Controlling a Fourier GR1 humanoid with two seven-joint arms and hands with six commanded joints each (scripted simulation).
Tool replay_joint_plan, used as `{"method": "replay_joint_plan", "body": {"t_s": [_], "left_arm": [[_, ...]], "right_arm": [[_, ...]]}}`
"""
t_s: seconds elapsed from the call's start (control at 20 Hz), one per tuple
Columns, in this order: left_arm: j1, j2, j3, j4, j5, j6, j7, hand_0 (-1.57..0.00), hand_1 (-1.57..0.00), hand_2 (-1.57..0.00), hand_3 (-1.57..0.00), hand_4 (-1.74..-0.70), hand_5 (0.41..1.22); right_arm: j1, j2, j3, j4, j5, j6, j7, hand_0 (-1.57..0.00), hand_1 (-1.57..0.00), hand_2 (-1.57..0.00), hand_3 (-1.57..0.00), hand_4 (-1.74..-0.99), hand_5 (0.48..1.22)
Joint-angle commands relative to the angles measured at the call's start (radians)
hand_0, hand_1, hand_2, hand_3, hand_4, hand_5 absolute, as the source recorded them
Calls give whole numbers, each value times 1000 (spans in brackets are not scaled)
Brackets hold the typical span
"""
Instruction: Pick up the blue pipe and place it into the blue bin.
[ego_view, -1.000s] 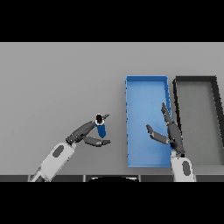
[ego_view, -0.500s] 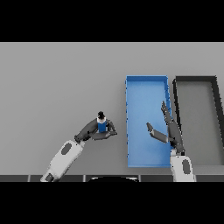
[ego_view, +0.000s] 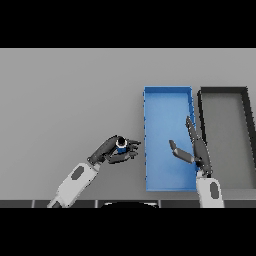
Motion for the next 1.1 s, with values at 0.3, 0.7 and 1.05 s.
{"method": "replay_joint_plan", "body": {"t_s": [0.3, 0.7, 1.05], "left_arm": [[-71, -9, -20, -109, 27, -20, 128, -1558, -1560, -1561, -1445, -1724, 1216], [-83, -5, -18, -129, 38, -38, 162, -1569, -1569, -1569, -1443, -1730, 1219], [-84, -4, -19, -126, 23, -38, 171, -1571, -1571, -1571, -1438, -1731, 1221]], "right_arm": [[5, -6, 0, 8, 10, 2, -35, 1, 1, 1, 1, -1215, 639], [12, 10, 2, 19, 18, -11, -31, 1, 1, 1, 1, -1178, 629], [4, 7, -3, -7, -35, 27, -74, 1, 1, 1, 1, -1195, 610]]}}
